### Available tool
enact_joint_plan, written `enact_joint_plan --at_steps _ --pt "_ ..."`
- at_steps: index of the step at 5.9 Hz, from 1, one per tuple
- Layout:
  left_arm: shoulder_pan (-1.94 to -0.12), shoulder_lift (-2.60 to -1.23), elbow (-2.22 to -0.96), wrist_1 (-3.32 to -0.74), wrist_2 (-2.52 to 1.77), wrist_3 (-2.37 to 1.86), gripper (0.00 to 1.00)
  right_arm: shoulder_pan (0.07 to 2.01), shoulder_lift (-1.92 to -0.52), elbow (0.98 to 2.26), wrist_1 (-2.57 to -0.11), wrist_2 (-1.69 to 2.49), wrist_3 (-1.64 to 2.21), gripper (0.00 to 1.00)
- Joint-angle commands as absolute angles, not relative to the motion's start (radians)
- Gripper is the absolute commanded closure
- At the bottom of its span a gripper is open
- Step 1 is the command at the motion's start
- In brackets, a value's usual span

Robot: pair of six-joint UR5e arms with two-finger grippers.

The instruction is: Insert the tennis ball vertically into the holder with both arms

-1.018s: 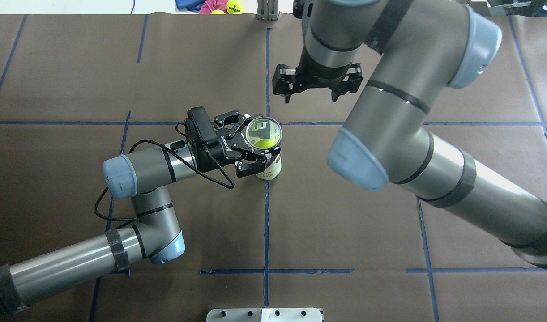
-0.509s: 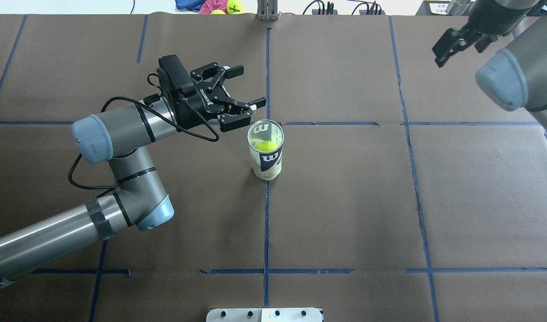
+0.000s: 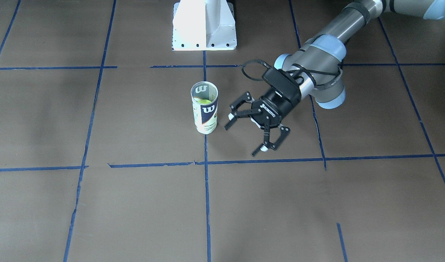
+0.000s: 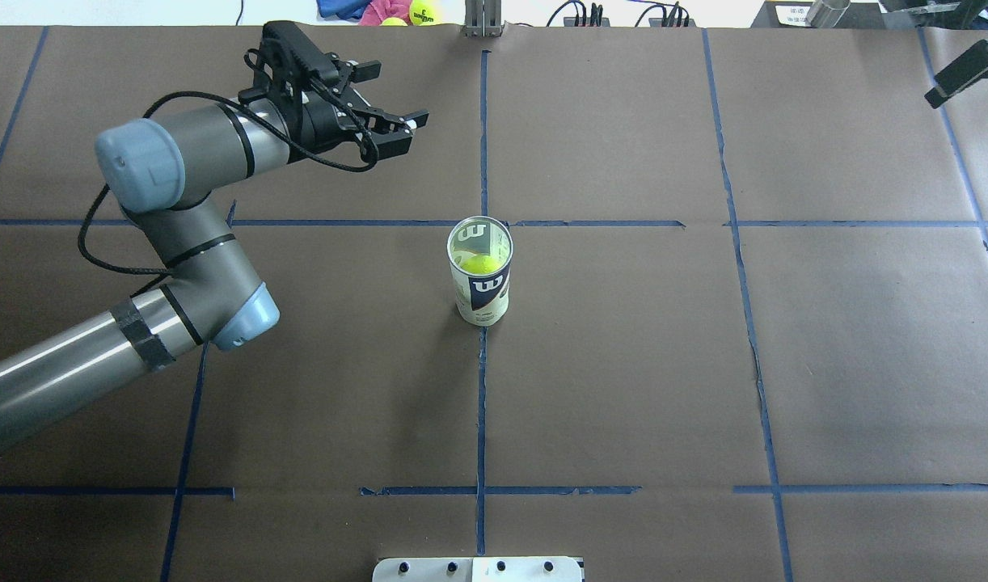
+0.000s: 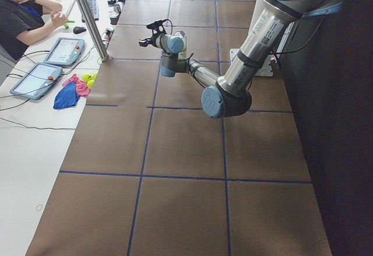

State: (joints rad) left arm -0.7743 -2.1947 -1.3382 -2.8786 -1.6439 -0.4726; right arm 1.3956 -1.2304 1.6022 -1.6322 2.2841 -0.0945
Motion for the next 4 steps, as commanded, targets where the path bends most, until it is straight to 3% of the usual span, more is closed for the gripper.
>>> enact_joint_plan --at_steps 1,3,4 --pt "-0.921 -2.192 -1.338 -2.618 -1.803 -0.465 0.0 1.529 -1.34 1.539 -1.572 2.337 -0.274 0.0" --pt "-1.035 -2.132 -1.336 -2.455 -1.928 -0.466 0.0 1.598 -1.51 1.545 -1.484 2.365 -0.27 0.0" --pt "-1.136 -2.134 -1.338 -2.196 -2.077 -0.465 0.0 1.6 -1.544 1.571 -1.465 2.364 -0.141 0.0"
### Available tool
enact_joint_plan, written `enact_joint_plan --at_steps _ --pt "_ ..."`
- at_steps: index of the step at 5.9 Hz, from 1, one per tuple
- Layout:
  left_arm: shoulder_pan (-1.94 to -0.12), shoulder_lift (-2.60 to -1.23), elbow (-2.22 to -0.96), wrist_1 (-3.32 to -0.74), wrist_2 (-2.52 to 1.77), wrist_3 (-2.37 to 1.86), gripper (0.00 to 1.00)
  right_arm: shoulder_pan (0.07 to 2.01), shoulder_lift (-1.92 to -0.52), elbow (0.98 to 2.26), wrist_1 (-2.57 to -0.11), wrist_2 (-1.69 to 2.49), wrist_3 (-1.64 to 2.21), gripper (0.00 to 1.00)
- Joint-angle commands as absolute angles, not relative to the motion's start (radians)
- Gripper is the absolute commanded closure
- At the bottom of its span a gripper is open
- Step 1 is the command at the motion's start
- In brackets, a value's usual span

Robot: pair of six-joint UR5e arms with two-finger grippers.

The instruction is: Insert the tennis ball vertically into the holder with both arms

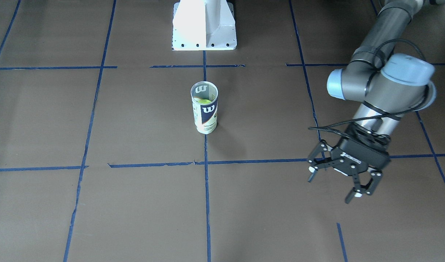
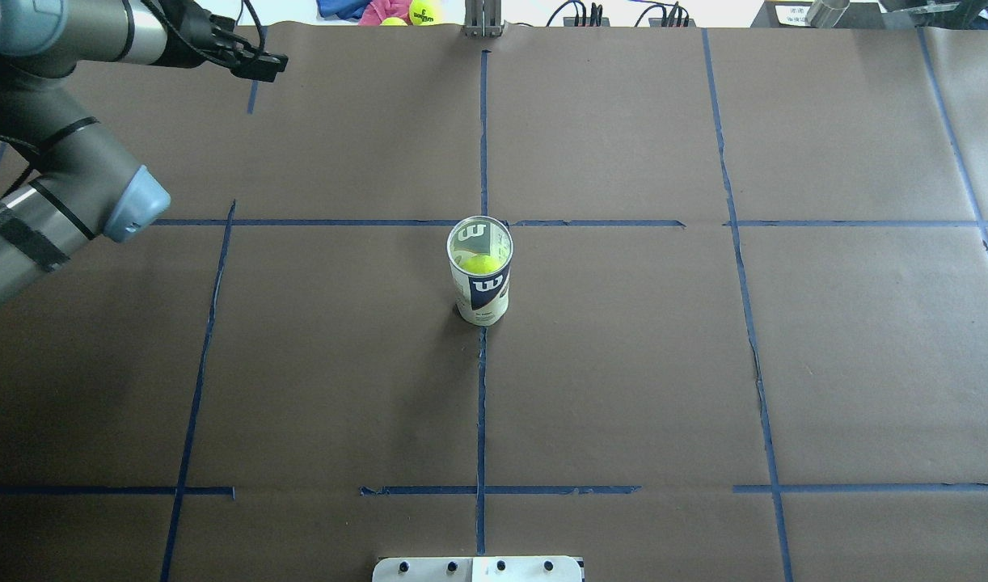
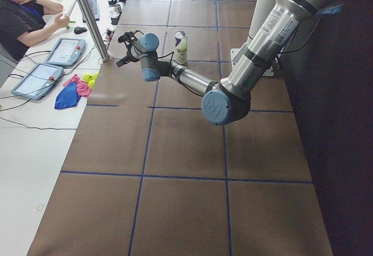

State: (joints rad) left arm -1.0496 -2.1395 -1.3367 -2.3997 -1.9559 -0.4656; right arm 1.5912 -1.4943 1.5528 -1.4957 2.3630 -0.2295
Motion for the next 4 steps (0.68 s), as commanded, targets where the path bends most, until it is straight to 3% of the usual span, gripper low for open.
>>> enact_joint_plan --at_steps 1,2,4 --pt "-1.205 -2.117 -1.347 -2.086 -2.183 -0.453 0.0 1.597 -1.548 1.591 -1.463 2.361 -0.036 0.01" --pt "-1.266 -2.02 -1.344 -2.076 -2.275 -0.395 0.0 1.595 -1.549 1.594 -1.465 2.37 -0.029 0.01" --pt "-1.343 -1.953 -1.347 -1.818 -2.298 -0.103 0.0 1.569 -1.552 1.595 -1.468 2.368 -0.028 0.0"
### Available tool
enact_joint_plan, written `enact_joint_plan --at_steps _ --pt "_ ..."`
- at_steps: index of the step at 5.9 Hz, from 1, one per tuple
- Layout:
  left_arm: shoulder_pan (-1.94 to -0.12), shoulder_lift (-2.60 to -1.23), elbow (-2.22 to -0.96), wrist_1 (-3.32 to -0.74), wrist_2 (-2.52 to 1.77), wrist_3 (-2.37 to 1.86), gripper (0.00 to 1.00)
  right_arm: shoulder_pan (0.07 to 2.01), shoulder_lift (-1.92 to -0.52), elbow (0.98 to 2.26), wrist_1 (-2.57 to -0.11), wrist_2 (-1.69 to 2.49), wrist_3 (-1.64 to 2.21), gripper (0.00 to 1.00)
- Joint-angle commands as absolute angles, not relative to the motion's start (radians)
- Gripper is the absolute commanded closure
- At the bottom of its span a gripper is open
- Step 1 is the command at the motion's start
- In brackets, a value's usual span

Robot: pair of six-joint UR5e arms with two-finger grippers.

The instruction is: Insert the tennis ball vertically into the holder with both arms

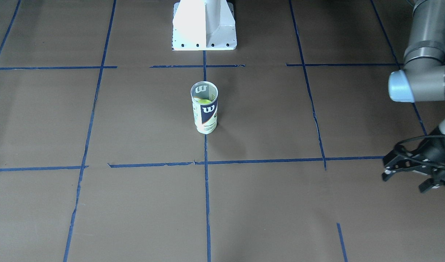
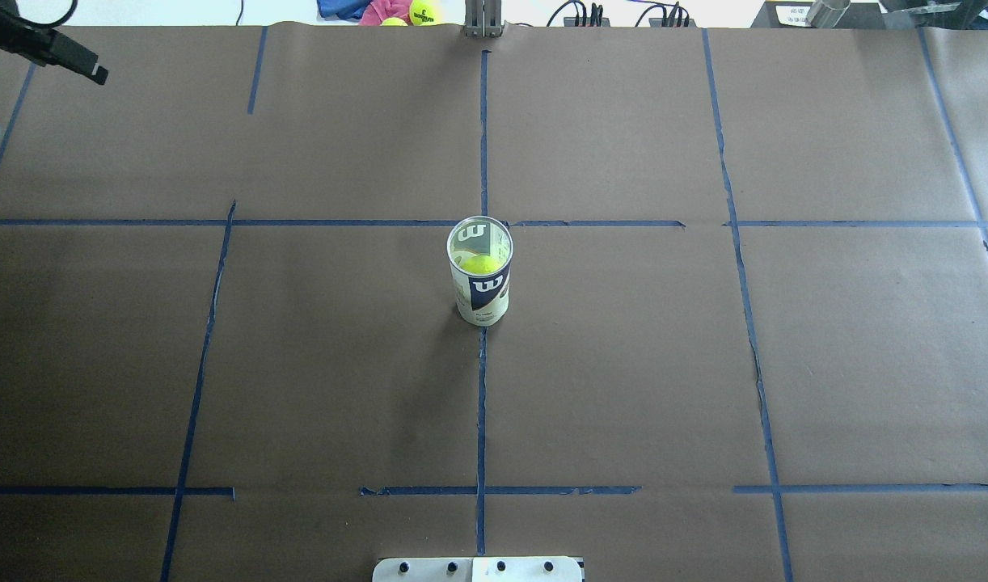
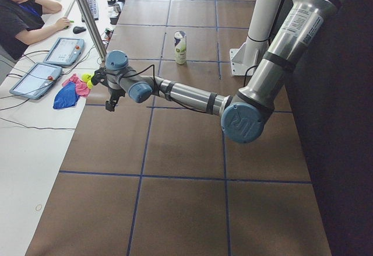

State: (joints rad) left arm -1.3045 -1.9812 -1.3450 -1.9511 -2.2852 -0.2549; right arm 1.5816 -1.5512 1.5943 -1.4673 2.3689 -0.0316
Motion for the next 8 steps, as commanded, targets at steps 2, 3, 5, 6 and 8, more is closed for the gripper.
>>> enact_joint_plan --at_steps 2,3,5,6,8 --pt "-1.463 -1.89 -1.391 -1.575 -2.296 0.009 0.0 1.557 -1.554 1.595 -1.474 2.37 -0.029 0.0" --pt "-1.503 -1.818 -1.429 -1.525 -2.304 0.015 0.0 1.548 -1.563 1.595 -1.474 2.368 -0.031 0.0" --pt "-1.545 -1.651 -1.503 -1.561 -2.313 0.017 0.0 1.548 -1.598 1.595 -1.416 2.37 -0.136 0.0" --pt "-1.551 -1.632 -1.505 -1.627 -2.316 0.017 0.0 1.548 -1.623 1.598 -1.408 2.365 -0.14 0.0" --pt "-1.549 -1.597 -1.518 -1.637 -2.332 0.012 0.0 1.549 -1.631 1.601 -1.407 2.333 -0.141 0.0"
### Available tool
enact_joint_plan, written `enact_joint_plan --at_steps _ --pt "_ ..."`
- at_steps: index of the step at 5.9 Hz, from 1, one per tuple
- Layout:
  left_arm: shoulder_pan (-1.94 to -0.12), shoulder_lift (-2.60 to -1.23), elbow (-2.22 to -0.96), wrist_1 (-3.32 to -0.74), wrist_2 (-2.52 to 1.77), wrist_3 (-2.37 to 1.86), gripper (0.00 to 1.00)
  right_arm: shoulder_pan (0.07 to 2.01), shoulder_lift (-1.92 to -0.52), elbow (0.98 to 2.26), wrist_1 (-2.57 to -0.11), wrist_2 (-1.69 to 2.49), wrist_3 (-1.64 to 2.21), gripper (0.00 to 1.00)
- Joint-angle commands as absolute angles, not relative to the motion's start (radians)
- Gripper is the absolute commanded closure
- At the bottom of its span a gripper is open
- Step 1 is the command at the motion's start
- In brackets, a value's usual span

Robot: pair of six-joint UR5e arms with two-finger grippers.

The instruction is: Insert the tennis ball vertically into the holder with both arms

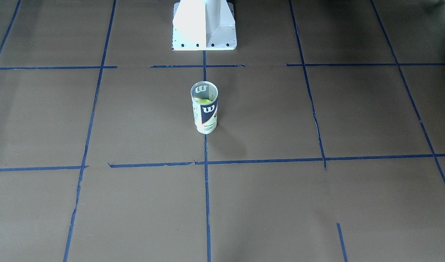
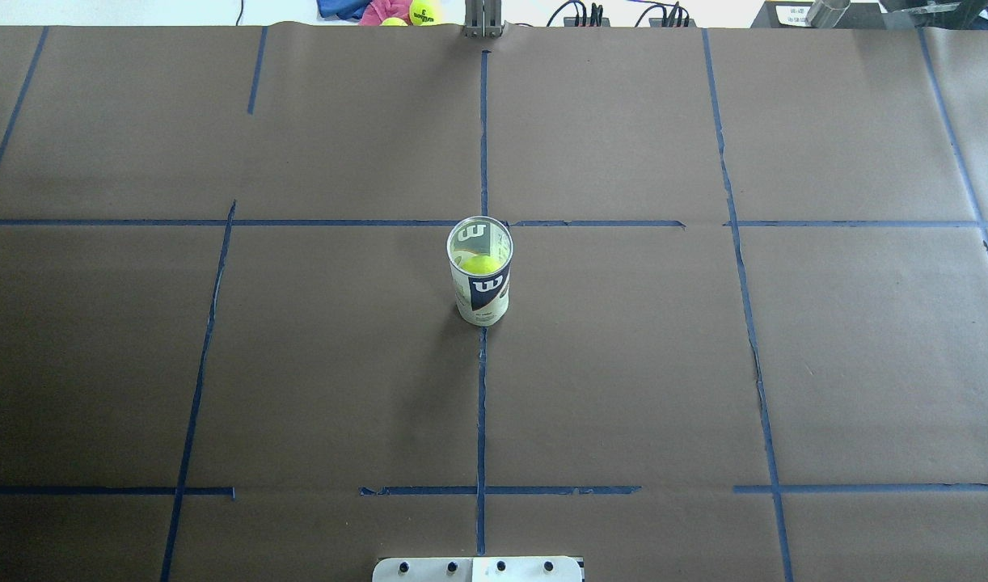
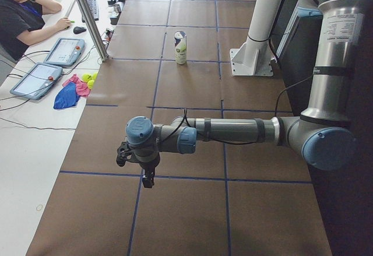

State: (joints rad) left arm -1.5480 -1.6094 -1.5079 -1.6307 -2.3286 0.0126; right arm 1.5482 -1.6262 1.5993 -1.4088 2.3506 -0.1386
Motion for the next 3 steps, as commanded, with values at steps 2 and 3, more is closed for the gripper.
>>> enact_joint_plan --at_steps 2,3 --pt "-1.548 -1.597 -1.52 -1.635 -2.329 0.012 0.0 1.546 -1.695 1.6 -1.405 2.326 -0.14 0.0" --pt "-1.546 -1.597 -1.522 -1.635 -2.333 0.012 0.0 1.548 -1.7 1.612 -1.407 2.327 -0.14 0.0"
